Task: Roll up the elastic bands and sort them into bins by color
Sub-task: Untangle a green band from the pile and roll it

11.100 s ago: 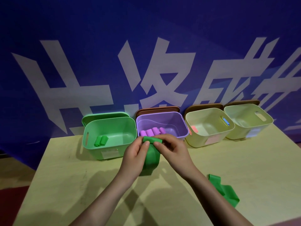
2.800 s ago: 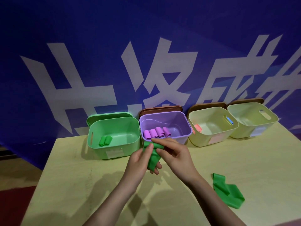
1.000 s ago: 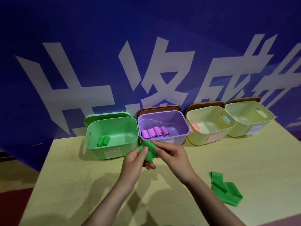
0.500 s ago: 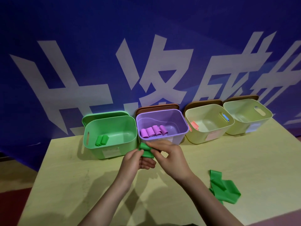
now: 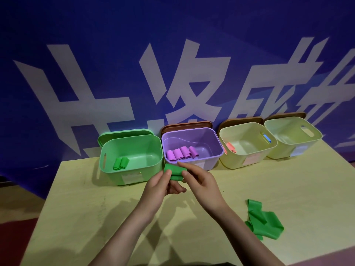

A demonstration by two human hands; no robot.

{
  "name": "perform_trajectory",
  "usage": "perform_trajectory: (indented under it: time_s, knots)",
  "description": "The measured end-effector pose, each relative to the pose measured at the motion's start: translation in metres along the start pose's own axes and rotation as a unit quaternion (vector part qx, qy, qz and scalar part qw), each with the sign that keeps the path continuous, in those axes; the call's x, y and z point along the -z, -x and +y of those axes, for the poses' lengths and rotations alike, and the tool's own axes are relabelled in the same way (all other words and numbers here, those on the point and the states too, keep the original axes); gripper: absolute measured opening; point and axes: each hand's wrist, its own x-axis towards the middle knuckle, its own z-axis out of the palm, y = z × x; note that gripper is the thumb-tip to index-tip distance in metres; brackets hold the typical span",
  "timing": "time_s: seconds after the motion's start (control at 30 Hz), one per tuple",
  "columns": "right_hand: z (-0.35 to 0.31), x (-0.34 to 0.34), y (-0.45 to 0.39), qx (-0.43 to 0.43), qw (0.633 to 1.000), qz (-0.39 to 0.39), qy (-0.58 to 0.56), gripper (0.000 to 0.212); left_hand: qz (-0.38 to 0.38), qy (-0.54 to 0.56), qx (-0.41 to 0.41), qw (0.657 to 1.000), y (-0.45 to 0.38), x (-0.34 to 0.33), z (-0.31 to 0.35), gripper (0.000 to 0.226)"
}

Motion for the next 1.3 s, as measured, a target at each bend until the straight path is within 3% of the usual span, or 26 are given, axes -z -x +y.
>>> perform_trajectory:
  time_s: [0.23, 0.37, 0.5, 0.67, 0.77, 0.93, 1.03, 1.17, 1.3]
  knots:
    - [0.003, -0.001, 0.002, -0.017, 1.000, -0.005, -0.023, 0.023, 0.024, -0.116, -0.029, 0.992, 0.003, 0.005, 0.002, 0.036]
    - [0.001, -0.002, -0.001, -0.016, 0.998, 0.023, -0.055, 0.032, 0.051, -0.044, -0.020, 0.998, 0.002, 0.007, 0.000, 0.032]
    - [0.003, -0.006, -0.006, -0.011, 0.997, 0.035, -0.063, 0.037, 0.029, 0.026, -0.006, 0.999, 0.001, 0.009, -0.001, 0.029]
    - [0.002, -0.010, -0.006, -0.027, 0.995, 0.030, -0.095, 0.033, 0.044, 0.035, -0.003, 0.998, -0.002, 0.010, -0.003, 0.028]
    - [0.003, -0.012, -0.007, -0.027, 0.994, 0.040, -0.100, 0.034, 0.072, 0.079, 0.003, 0.994, -0.004, 0.010, -0.010, 0.014]
    - [0.011, -0.019, -0.007, -0.042, 0.992, 0.034, -0.114, 0.032, 0.064, 0.170, -0.016, 0.983, -0.006, 0.012, -0.014, 0.024]
    - [0.013, -0.025, -0.008, -0.050, 0.992, 0.031, -0.115, 0.026, 0.096, 0.199, -0.021, 0.975, -0.008, 0.015, -0.014, 0.023]
    - [0.012, -0.027, -0.018, -0.075, 0.991, 0.035, -0.107, 0.013, 0.103, 0.185, -0.027, 0.977, -0.013, 0.020, -0.018, 0.026]
    - [0.016, -0.033, -0.031, -0.110, 0.991, 0.015, -0.080, 0.019, 0.141, 0.201, -0.020, 0.969, -0.021, 0.023, -0.021, 0.028]
